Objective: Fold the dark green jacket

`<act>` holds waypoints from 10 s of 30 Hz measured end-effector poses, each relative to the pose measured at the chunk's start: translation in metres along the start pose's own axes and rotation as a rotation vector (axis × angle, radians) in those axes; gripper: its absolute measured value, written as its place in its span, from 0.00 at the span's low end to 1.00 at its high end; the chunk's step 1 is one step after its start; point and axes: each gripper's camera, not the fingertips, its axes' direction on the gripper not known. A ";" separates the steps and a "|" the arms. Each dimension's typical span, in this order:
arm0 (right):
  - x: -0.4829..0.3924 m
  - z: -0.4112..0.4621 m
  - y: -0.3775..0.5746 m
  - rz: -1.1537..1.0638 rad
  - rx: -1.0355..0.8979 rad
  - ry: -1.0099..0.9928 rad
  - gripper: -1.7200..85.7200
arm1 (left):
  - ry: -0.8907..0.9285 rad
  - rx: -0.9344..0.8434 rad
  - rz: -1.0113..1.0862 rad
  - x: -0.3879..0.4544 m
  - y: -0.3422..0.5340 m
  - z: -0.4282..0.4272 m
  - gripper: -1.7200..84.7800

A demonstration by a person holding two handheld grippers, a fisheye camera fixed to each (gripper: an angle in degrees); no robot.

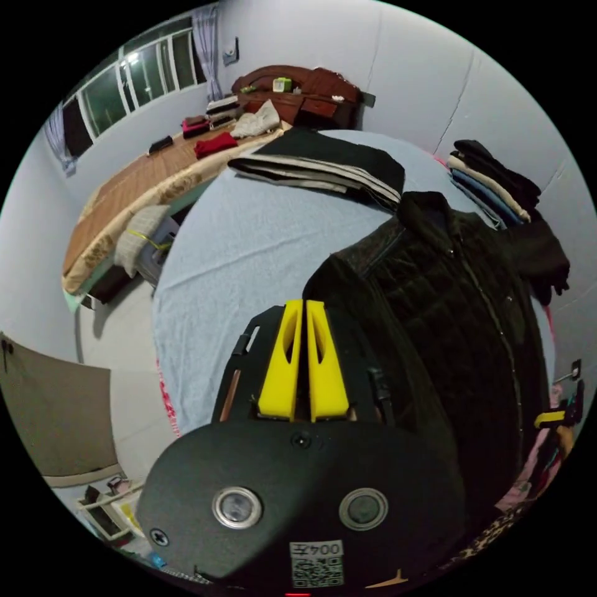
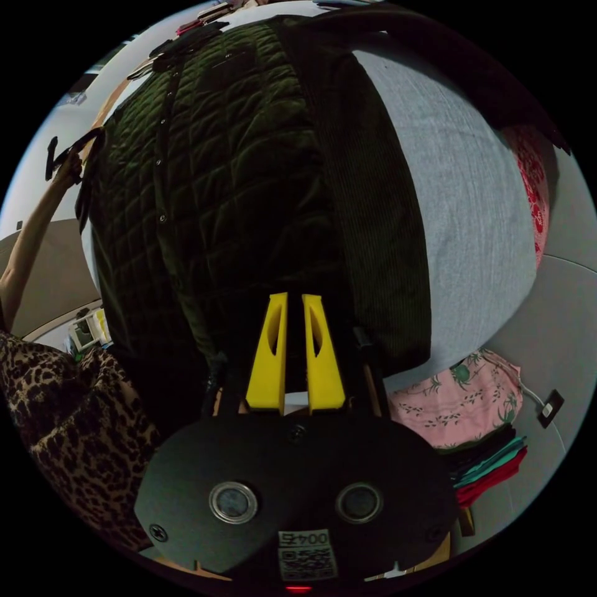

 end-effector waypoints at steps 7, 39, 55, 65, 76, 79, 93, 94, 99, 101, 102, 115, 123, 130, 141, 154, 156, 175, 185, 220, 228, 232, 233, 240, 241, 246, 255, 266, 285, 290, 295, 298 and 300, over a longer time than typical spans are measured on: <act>0.010 0.002 0.007 0.005 0.001 0.020 0.07 | 0.048 -0.003 -0.129 -0.013 0.023 -0.009 0.03; 0.200 -0.010 0.127 -0.085 0.464 -0.350 0.16 | 0.404 -0.018 -0.555 0.143 0.358 -0.021 0.11; 0.317 0.016 0.145 -0.159 0.332 -0.506 0.13 | 0.143 -0.004 -0.619 0.239 0.399 -0.030 0.05; 0.332 0.009 0.146 -0.150 0.306 -0.387 0.06 | 0.107 -0.107 -0.390 0.369 0.405 0.007 0.04; 0.301 -0.032 0.147 -0.231 0.308 -0.041 0.11 | 0.030 -0.129 -0.252 0.419 0.403 0.026 0.03; 0.300 -0.032 0.143 -0.170 0.273 -0.018 0.13 | 0.048 -0.143 -0.243 0.426 0.401 0.030 0.03; 0.273 -0.042 0.121 -0.248 0.283 0.077 0.11 | 0.117 -0.099 -0.176 0.449 0.401 0.042 0.03; 0.275 -0.042 0.123 -0.245 0.296 0.084 0.11 | 0.128 -0.098 -0.178 0.450 0.401 0.043 0.03; 0.301 -0.054 0.118 -0.131 0.281 -0.036 0.11 | 0.144 -0.108 -0.185 0.455 0.395 0.046 0.03; 0.320 -0.062 0.115 -0.092 0.263 -0.147 0.11 | 0.135 -0.111 -0.182 0.458 0.392 0.046 0.03; 0.326 -0.065 0.114 -0.083 0.264 -0.189 0.12 | 0.133 -0.113 -0.183 0.459 0.391 0.046 0.03; 0.590 -0.197 0.060 0.424 0.988 -0.951 0.21 | 0.042 -0.272 -0.402 0.472 0.353 0.047 0.03; 0.647 -0.190 0.005 0.557 0.974 -1.139 0.22 | -0.015 -0.331 -0.462 0.472 0.334 0.045 0.03; 0.623 -0.250 0.004 0.349 1.114 -1.095 0.05 | 0.004 -0.349 -0.486 0.460 0.324 0.041 0.02; 0.376 -0.391 -0.005 -0.276 1.063 -0.801 0.05 | 0.100 -0.318 -0.467 0.429 0.323 0.032 0.03; 0.109 -0.224 0.009 -0.669 0.436 -0.591 0.14 | 0.200 -0.229 -0.426 0.389 0.334 0.017 0.03; 0.118 -0.197 0.008 -0.609 0.351 -0.464 0.14 | 0.250 -0.222 -0.421 0.380 0.336 0.015 0.03; 0.127 -0.119 0.031 -0.270 0.247 -0.126 0.13 | 0.355 -0.087 -0.384 0.300 0.191 0.040 0.13; 0.112 -0.123 0.015 -0.210 0.241 -0.114 0.08 | 0.322 0.025 -0.349 0.313 0.159 0.005 0.05; 0.074 -0.237 -0.172 -0.970 0.617 0.202 0.15 | 0.275 -0.291 -0.250 0.511 0.134 -0.033 0.03; 0.035 -0.211 -0.208 -1.309 0.392 0.481 0.13 | 0.143 -0.281 -0.250 0.557 0.108 -0.047 0.03; 0.045 -0.208 -0.210 -1.272 0.371 0.518 0.06 | 0.105 -0.280 -0.260 0.576 0.095 -0.052 0.03; 0.054 -0.206 -0.209 -1.204 0.405 0.476 0.05 | 0.106 -0.276 -0.274 0.580 0.092 -0.053 0.03; 0.123 -0.184 -0.208 -0.695 0.577 0.045 0.02 | 0.117 -0.257 -0.323 0.600 0.077 -0.060 0.03; 0.135 -0.183 -0.209 -0.616 0.578 -0.029 0.02 | 0.115 -0.257 -0.324 0.604 0.074 -0.061 0.03; 0.183 -0.202 -0.215 -0.440 0.620 -0.283 0.04 | 0.111 -0.246 -0.331 0.619 0.063 -0.066 0.03; 0.209 -0.206 -0.209 -0.474 0.478 -0.440 0.10 | 0.166 -0.184 -0.240 0.636 0.032 -0.083 0.03; 0.255 -0.113 -0.124 -0.163 0.526 -0.640 0.12 | 0.324 0.097 0.145 0.641 -0.194 -0.061 0.11; 0.287 -0.093 -0.124 -0.105 0.616 -0.650 0.06 | 0.293 -0.018 0.247 0.687 -0.281 0.012 0.08; 0.290 -0.093 -0.127 -0.098 0.613 -0.647 0.04 | 0.183 0.144 0.195 0.679 -0.287 -0.010 0.04; 0.293 -0.095 -0.130 -0.100 0.609 -0.651 0.02 | 0.211 0.034 0.074 0.661 -0.270 -0.005 0.06; 0.294 -0.097 -0.132 -0.102 0.609 -0.656 0.03 | 0.302 0.055 0.026 0.653 -0.232 -0.025 0.11; 0.294 -0.098 -0.133 -0.104 0.609 -0.658 0.03 | 0.418 0.105 -0.009 0.654 -0.200 -0.043 0.13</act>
